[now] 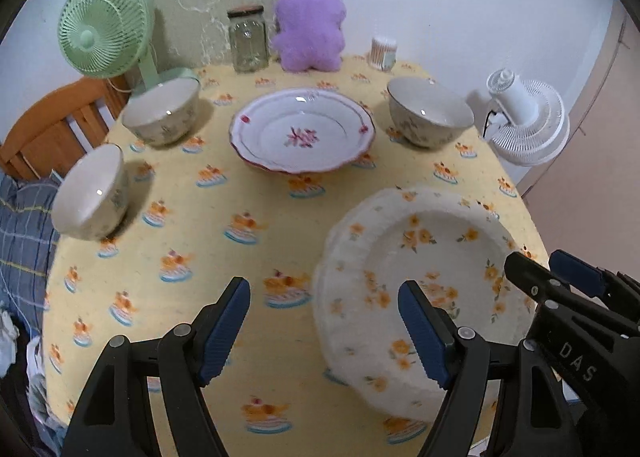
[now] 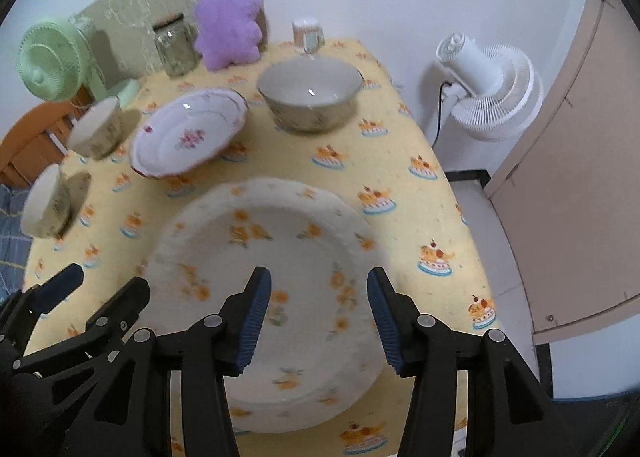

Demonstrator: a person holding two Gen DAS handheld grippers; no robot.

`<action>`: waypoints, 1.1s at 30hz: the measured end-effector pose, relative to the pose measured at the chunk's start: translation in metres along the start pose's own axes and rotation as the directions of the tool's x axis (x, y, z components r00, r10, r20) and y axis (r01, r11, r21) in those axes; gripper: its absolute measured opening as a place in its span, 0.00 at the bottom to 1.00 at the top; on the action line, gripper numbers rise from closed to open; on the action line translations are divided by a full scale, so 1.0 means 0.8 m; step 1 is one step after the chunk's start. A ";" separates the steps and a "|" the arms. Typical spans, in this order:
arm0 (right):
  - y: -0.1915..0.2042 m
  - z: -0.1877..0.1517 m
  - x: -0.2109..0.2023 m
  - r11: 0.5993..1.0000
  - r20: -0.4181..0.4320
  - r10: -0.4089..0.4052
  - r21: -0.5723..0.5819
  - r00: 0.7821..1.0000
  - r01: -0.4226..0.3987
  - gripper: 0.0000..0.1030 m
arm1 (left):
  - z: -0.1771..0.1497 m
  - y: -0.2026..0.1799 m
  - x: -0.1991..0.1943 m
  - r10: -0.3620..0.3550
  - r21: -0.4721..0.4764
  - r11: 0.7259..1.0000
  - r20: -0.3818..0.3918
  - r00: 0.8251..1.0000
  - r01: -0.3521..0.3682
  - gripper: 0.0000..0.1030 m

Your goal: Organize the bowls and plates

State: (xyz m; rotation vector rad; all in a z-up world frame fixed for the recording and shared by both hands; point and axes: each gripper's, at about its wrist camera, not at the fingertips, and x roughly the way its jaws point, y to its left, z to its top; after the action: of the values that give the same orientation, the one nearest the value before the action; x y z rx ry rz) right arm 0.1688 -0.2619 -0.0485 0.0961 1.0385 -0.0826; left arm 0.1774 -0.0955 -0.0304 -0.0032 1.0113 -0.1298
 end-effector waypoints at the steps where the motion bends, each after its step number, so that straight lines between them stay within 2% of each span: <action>1: 0.010 0.002 -0.008 1.000 0.013 0.006 0.005 1.000 -0.006 0.52 | 0.002 0.009 -0.007 -0.002 0.010 1.000 0.014 1.000 0.002 0.76; 9: 0.072 0.022 -0.044 1.000 0.089 0.011 0.028 0.996 -0.014 0.52 | 0.025 0.069 -0.041 -0.021 0.040 0.999 0.101 0.995 0.017 0.78; 12: 0.092 0.030 -0.050 0.999 0.113 0.016 0.040 0.993 -0.021 0.57 | 0.035 0.085 -0.047 -0.022 0.050 0.999 0.127 0.992 0.015 0.78; 18: 0.115 0.050 -0.046 0.997 0.122 0.034 0.060 0.992 -0.042 0.59 | 0.062 0.109 -0.041 0.003 0.017 1.000 0.130 0.992 -0.005 0.78; 24: 0.125 0.080 -0.017 0.998 0.110 0.056 0.019 0.992 -0.059 0.61 | 0.089 0.116 -0.016 0.081 -0.018 0.997 0.132 0.988 -0.080 0.78; 33: 0.118 0.138 0.057 0.995 0.079 0.100 0.021 0.992 -0.102 0.61 | 0.131 0.109 0.051 0.106 -0.035 0.994 0.092 0.990 -0.103 0.75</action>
State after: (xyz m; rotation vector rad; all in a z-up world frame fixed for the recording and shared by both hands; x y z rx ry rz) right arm 0.2969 -0.1826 -0.0281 0.1668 0.9534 -0.0068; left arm 0.2966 -0.0198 -0.0147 0.0162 0.9174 -0.0180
